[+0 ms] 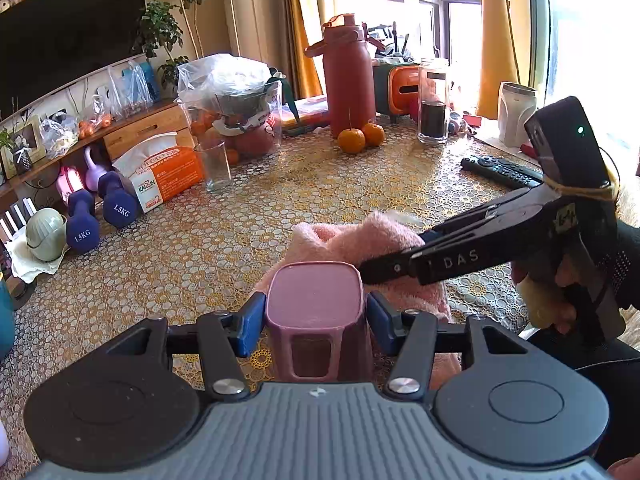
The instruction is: Clean container
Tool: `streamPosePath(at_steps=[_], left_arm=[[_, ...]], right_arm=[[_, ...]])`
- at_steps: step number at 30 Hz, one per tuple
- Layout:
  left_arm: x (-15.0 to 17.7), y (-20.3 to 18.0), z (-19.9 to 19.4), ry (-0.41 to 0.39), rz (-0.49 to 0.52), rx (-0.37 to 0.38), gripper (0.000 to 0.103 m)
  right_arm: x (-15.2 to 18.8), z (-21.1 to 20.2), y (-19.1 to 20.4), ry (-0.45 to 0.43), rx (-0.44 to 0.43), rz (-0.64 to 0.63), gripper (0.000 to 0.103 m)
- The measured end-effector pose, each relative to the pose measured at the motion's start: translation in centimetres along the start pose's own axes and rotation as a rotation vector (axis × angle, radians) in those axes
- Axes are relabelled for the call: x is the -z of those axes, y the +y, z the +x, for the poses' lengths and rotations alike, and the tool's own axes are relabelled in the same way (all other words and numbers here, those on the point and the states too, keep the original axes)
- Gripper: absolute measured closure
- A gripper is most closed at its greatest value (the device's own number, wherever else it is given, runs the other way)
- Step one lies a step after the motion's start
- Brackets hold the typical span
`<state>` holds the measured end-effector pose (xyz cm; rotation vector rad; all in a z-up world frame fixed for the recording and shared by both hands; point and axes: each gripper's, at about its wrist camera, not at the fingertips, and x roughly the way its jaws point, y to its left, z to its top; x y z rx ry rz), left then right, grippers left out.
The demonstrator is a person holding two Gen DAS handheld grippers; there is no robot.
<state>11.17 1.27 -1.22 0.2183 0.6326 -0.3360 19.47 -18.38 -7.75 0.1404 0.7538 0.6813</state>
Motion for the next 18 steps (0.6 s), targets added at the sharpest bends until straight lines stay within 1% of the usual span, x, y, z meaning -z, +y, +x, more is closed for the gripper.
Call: streamPosePath(at_steps=[3,5,8,11,14,18], left_arm=[[0.0,-0.1,0.0,-0.002,0.004,-0.001,0.049],[0.0,-0.2,0.0,-0.003,0.007,-0.002,0.049],[0.1,-0.4,0.0,-0.003,0.014,0.007,0.049],[0.3,-0.3,0.0,-0.006,0.016,0.009,0.049],[0.3,0.0,0.0,-0.01,0.003,0.019,0.049],[0.4,-0.3,0.0,-0.015,0.021,0.014,0.049]], right_arm=[[-1.2,-1.5,0.5,-0.051,-0.023,-0.015,0.067],[-2.3,-2.8,0.9,-0.083,-0.061,-0.027,0.067],[-3.9,-4.1,2.0,-0.111,-0.112,-0.084,0.067],[-4.8,-3.9,2.8,-0.096,-0.174,-0.106,0.067],[-5.2,-2.9,2.7,-0.064,-0.205,-0.09,0.067],[-4.9,-1.0,2.1,-0.018,-0.201,-0.085,0.067]])
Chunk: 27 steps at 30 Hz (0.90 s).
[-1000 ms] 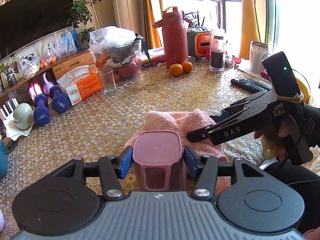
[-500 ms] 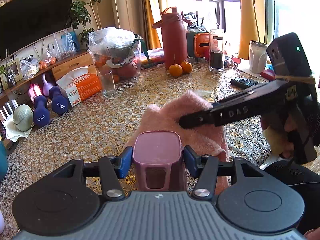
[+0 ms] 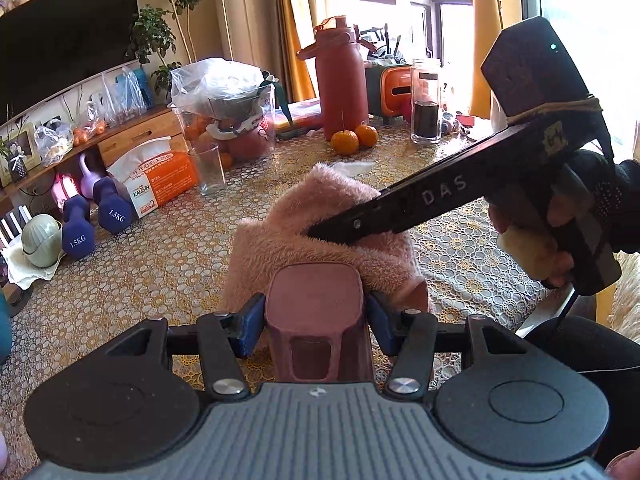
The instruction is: Clean container
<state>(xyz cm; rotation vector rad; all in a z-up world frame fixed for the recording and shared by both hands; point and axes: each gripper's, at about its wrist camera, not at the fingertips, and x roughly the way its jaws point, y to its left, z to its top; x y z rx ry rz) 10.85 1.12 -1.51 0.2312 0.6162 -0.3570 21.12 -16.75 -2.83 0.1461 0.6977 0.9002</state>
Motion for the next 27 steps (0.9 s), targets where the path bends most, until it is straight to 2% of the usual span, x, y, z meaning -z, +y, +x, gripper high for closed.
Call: streamPosePath(at_steps=[6,10,14,21,24,26,27], left_arm=[[0.0,0.3,-0.1,0.001,-0.007,0.011,0.049],[0.0,0.6,-0.1,0.005,-0.032,0.015,0.049],[-0.2,0.6,-0.2,0.007,-0.044,0.0,0.048],[-0.2,0.3,-0.8,0.031,-0.054,-0.061,0.047],[-0.7,-0.3,-1.5,0.029,-0.056,-0.128,0.036],[-1.1,-0.4,-1.9,0.024,-0.092,-0.17,0.021],[-1.4,-0.4,-2.1,0.029,-0.127,-0.183,0.021]], right_arm=[[1.3,2.0,-0.5,0.069,0.024,-0.041,0.067],[3.1,1.9,-1.0,0.116,0.051,-0.045,0.067],[4.5,0.3,-1.0,0.115,0.042,-0.018,0.067],[6.1,-1.5,0.5,0.114,0.054,-0.053,0.068],[5.7,-2.7,0.5,0.089,0.07,-0.049,0.068],[5.4,-3.3,0.6,0.076,0.074,-0.055,0.068],[5.1,-3.5,0.7,0.07,0.076,-0.061,0.068]])
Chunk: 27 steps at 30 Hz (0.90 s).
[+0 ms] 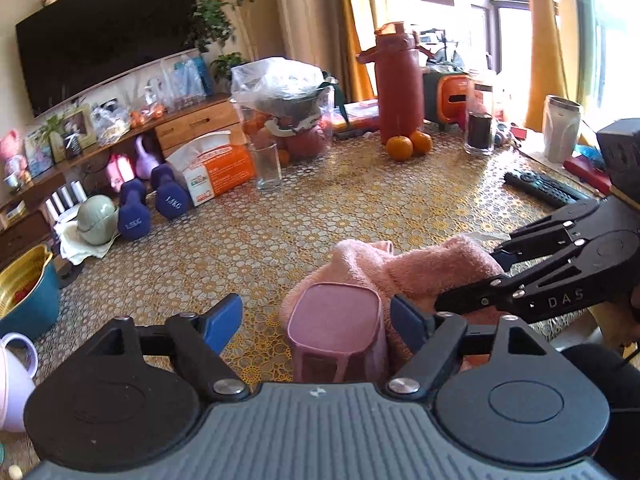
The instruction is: Clean container
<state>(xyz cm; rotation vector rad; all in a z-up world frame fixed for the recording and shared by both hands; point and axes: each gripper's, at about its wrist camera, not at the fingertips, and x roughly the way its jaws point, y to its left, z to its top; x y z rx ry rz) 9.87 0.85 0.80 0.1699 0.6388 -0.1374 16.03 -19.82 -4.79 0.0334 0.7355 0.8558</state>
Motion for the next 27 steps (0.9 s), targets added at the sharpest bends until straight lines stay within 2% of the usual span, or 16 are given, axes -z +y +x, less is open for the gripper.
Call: streamPosePath(at_steps=[2,4,6,9,11,17,19,20,22,27], left_arm=[[-0.5,-0.1,-0.3,0.017,-0.059,0.001,0.021],[-0.9,-0.7,-0.4,0.043,-0.096,-0.046,0.021],[-1.2,-0.9,-0.3,0.056,-0.135,-0.059,0.021],[-1.5,-1.1,0.6,0.108,-0.179,-0.143,0.021],[-1.3,-0.9,1.1,0.13,-0.214,-0.167,0.02],[-0.3,-0.7,1.9,0.143,-0.259,-0.132,0.02],[-0.2,-0.8,2.0,0.136,-0.256,-0.117,0.023],[-0.2,-0.9,2.1,0.135,-0.25,-0.11,0.032],[-0.1,-1.1,2.3,0.136,-0.236,-0.086,0.042],[0.3,-1.4,2.1,0.1,-0.181,-0.062,0.042]], right_arm=[[-0.3,-0.4,0.1,-0.014,0.01,-0.011,0.068],[-0.8,-0.7,0.1,-0.03,0.013,-0.022,0.068],[-1.4,-1.0,0.2,-0.049,0.026,-0.04,0.068],[-2.4,-1.3,0.1,-0.083,0.028,-0.054,0.068],[-3.4,-1.4,-0.1,-0.108,0.035,-0.06,0.068],[-6.6,-1.2,-0.8,-0.174,-0.019,-0.029,0.068],[-7.1,-0.3,-0.6,-0.157,-0.04,-0.04,0.068],[-7.1,0.3,-0.5,-0.141,-0.049,-0.046,0.068],[-6.9,1.4,-0.5,-0.107,-0.075,-0.04,0.068],[-5.6,3.2,-0.7,-0.044,-0.162,0.002,0.068]])
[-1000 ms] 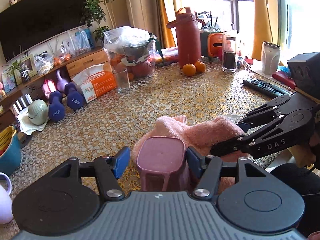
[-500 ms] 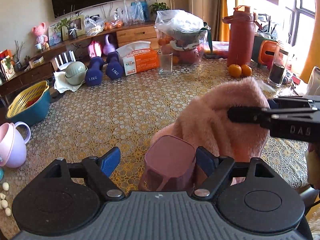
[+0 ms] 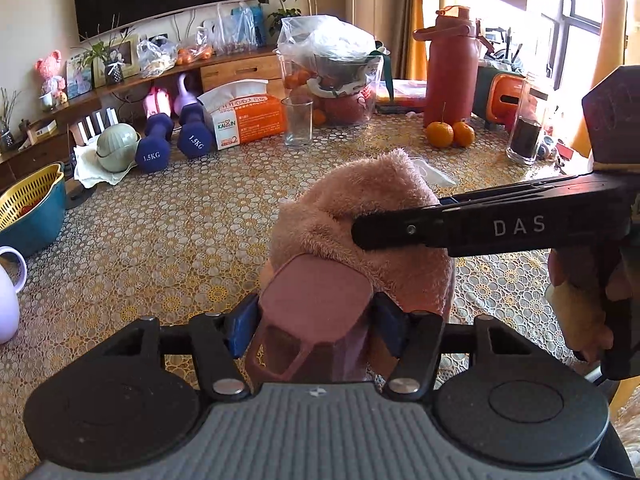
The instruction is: Clean container
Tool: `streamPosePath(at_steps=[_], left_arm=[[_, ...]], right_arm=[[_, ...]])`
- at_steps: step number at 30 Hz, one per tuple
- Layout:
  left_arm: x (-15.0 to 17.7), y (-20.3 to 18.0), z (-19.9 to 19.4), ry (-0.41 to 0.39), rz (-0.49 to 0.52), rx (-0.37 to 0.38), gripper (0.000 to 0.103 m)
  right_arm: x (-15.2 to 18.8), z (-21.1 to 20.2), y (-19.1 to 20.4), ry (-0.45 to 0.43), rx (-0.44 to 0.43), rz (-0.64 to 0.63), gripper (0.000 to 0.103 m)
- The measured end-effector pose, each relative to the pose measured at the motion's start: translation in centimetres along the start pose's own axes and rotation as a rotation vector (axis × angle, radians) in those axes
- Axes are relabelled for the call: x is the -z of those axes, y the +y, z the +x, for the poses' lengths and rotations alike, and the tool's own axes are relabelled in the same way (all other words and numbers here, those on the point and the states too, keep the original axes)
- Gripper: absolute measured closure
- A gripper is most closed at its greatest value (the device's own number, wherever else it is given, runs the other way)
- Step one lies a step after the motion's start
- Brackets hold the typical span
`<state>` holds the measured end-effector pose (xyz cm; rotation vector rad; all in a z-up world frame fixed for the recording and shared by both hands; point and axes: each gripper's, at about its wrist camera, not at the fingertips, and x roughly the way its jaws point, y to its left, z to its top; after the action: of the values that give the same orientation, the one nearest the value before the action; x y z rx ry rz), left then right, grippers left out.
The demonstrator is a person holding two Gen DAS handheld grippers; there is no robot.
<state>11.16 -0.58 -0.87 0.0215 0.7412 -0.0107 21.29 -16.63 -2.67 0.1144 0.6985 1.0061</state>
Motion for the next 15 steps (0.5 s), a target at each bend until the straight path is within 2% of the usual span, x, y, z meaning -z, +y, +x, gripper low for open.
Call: streamPosePath(at_steps=[3,5,10,13,15], left_arm=[[0.1,0.7,0.1,-0.014,0.009,0.032,0.042],[0.2,1.1,0.1,-0.021,0.014,0.047,0.042],[0.4,2.0,0.1,-0.038,0.042,0.094,0.042],[0.5,2.6,0.2,-0.046,0.058,0.123,0.042],[0.4,2.9,0.4,-0.051,0.06,0.14,0.042]], right_arm=[[0.3,0.1,-1.0,0.004,-0.042,0.068,0.068],[0.5,0.3,-1.1,0.017,-0.046,0.069,0.068],[1.8,1.1,-0.6,0.08,0.007,0.004,0.068],[3.1,1.6,0.4,0.138,0.08,-0.122,0.068],[3.7,1.2,1.1,0.131,0.108,-0.164,0.064]])
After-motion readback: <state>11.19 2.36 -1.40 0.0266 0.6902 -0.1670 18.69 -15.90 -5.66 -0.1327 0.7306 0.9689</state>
